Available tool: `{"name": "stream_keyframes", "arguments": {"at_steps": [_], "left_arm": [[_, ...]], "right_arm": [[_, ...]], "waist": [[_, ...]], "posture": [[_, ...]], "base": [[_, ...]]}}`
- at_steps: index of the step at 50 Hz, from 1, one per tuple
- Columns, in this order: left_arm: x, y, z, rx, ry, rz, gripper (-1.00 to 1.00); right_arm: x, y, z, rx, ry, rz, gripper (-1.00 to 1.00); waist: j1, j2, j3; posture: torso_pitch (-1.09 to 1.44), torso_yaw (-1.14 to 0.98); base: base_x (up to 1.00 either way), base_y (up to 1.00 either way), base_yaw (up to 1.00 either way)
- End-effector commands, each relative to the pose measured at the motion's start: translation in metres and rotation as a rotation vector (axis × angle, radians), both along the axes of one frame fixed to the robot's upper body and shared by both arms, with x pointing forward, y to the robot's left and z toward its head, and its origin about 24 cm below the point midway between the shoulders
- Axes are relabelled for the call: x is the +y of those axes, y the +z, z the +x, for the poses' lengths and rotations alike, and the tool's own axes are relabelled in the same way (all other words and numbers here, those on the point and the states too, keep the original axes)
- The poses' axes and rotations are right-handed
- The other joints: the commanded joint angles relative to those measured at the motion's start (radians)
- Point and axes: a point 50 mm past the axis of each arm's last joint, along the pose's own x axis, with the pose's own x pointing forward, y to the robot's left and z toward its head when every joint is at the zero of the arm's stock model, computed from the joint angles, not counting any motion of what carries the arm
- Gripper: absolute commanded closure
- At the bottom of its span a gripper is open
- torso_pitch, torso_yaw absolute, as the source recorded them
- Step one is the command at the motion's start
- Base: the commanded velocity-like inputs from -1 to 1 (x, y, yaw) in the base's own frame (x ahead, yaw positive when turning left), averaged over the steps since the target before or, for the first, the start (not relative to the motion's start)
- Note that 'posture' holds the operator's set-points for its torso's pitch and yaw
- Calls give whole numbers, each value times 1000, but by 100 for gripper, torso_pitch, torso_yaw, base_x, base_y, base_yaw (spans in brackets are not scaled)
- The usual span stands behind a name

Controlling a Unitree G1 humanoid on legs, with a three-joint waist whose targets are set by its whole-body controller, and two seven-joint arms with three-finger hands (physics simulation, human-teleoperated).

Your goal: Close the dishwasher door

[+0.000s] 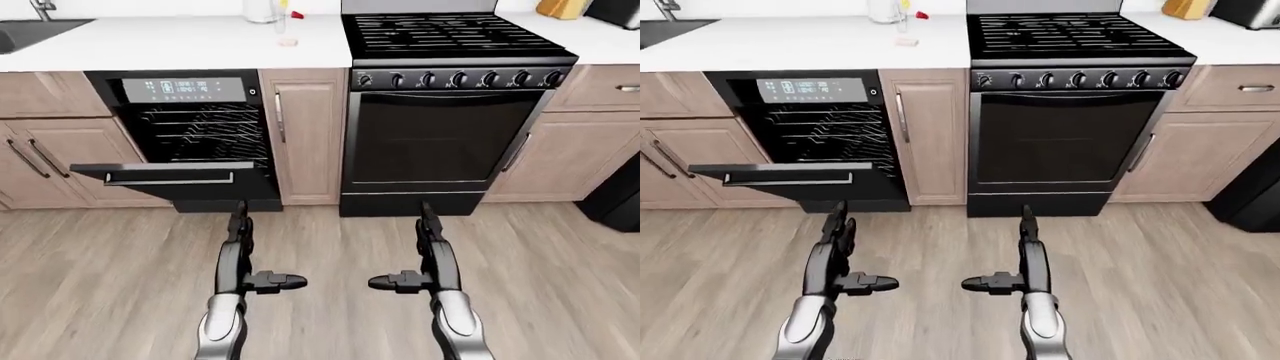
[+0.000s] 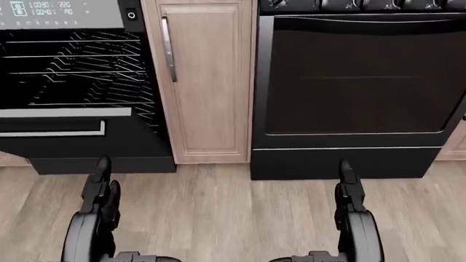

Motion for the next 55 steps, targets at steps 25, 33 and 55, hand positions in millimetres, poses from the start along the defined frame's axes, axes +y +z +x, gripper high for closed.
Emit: {"name": "stream_keyframes", "arguments": {"at_steps": [25,33,55], "left_arm": [[0,17,1,-93,0,9,-100],[0,17,2,-92,-1,11,-100],[-3,18,-3,-94,-24,7,-100]], "right_arm": [[5,18,5,-94,34,-3,-100],[5,17,5,-95,35,-4,-100],[6,19,4,-98,39,2,-100]], "waist": [[7,-29,11],[15,64,7],[-2,-24,7]], "posture": [[0,0],[0,0],[0,0]], "base": [[0,0,70],[0,0,68],[0,0,68]]}}
